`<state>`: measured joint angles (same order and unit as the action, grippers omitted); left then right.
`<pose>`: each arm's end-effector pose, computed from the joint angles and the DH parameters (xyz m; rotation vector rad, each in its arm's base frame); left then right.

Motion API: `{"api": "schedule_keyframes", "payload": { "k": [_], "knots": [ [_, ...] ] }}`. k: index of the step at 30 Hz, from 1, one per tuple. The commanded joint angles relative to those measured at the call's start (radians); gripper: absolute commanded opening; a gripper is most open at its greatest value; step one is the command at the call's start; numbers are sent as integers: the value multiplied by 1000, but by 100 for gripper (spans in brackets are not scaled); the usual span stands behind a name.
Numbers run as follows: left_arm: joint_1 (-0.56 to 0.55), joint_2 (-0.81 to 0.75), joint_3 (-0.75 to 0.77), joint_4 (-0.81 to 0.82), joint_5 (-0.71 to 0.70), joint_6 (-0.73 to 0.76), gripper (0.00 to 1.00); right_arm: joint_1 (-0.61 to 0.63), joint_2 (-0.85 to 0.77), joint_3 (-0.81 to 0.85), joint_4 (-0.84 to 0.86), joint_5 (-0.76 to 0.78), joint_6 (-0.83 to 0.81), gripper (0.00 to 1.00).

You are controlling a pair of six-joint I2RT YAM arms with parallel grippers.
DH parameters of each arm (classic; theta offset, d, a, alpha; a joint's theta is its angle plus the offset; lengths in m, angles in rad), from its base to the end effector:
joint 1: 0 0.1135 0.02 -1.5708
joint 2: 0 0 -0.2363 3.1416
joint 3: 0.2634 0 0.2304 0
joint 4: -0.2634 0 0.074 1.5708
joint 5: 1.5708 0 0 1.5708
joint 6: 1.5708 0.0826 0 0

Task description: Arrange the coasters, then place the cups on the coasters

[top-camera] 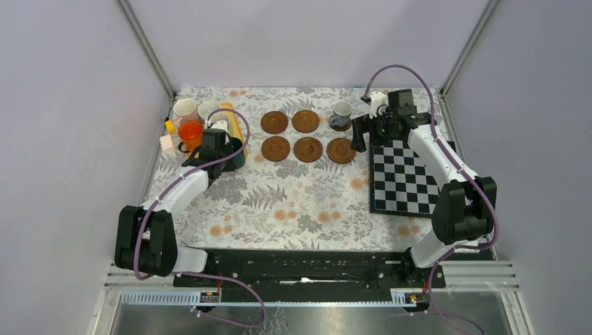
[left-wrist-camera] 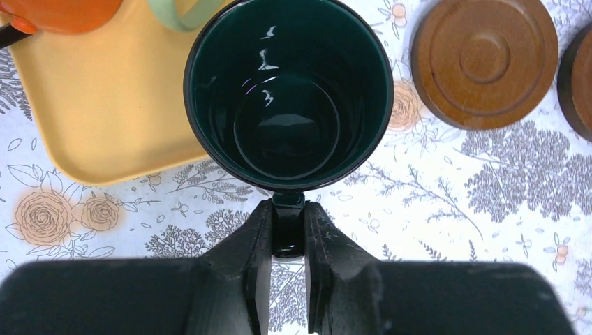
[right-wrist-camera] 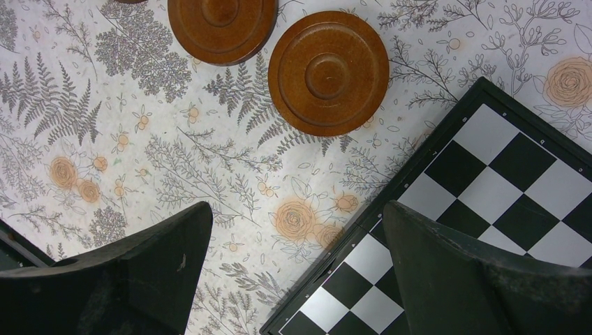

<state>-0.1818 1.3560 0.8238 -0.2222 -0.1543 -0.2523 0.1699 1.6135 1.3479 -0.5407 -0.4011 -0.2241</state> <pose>0.3024 -0.0427 0.1766 -0.1588 2.3090 -0.0408 0.3536 0.0934 0.2408 -0.6434 2.2499 0.4485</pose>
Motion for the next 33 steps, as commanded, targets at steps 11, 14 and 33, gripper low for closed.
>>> {"api": "schedule_keyframes", "payload": {
  "k": [11, 14, 33],
  "knots": [
    [48, -43, 36, 86, 80, 156, 0, -12, -36, -7, 13, -3, -11, 100],
    [68, 3, 37, 104, 89, 182, 0, -11, -36, -6, 12, -5, -11, 100],
    [136, 226, 212, -58, 172, 233, 33, -12, -33, -4, 9, -9, -11, 100]
  ]
}}
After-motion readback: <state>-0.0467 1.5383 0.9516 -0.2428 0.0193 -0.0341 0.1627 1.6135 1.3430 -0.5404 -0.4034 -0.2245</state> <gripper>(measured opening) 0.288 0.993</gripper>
